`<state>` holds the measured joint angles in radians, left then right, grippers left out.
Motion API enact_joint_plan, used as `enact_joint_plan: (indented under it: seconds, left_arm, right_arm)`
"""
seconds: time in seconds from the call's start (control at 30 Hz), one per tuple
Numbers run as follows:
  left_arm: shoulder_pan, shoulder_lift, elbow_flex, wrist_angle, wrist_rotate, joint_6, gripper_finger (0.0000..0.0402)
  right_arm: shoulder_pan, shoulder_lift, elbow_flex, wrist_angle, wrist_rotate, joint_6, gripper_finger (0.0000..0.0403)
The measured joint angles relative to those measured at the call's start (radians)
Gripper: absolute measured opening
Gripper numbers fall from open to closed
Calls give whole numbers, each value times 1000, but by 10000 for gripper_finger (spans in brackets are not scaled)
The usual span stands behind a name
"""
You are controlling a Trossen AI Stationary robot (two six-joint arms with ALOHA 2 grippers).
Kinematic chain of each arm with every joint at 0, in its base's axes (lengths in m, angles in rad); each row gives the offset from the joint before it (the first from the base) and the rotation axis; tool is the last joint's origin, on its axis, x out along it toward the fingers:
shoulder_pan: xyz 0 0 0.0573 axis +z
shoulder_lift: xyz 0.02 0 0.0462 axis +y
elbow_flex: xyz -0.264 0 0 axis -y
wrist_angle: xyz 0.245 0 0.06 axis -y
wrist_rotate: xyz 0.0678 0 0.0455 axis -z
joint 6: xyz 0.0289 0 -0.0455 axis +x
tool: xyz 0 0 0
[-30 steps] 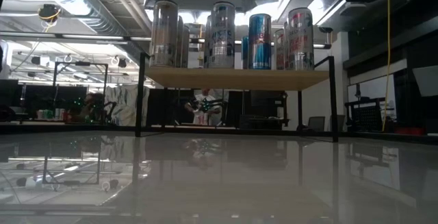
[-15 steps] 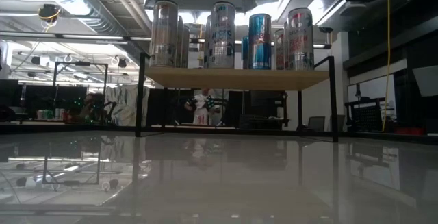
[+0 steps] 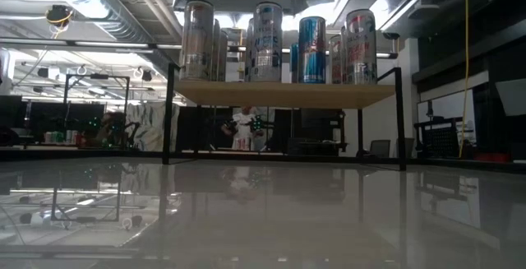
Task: Sort soda cans
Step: Return to Home Position
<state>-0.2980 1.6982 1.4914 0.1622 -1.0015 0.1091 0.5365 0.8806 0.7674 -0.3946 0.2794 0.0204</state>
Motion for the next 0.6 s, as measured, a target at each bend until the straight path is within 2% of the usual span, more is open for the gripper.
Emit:
enact_joint_plan:
  seconds: [0.17,0.33,0.47,0.6]
  left_arm:
    - [3,-87,0,-5,53,84,240]
    - [9,-242,0,-150,75,119,164]
    - [18,-397,0,-378,73,59,99]
    - [23,-563,0,-630,69,-63,29]
  right_arm:
    - [0,-1,70,-33,0,-3,363]
    - [0,-2,199,-155,1,-15,352]
    - [0,-2,325,-277,25,-33,307]
    - [0,-3,461,-398,118,-31,240]
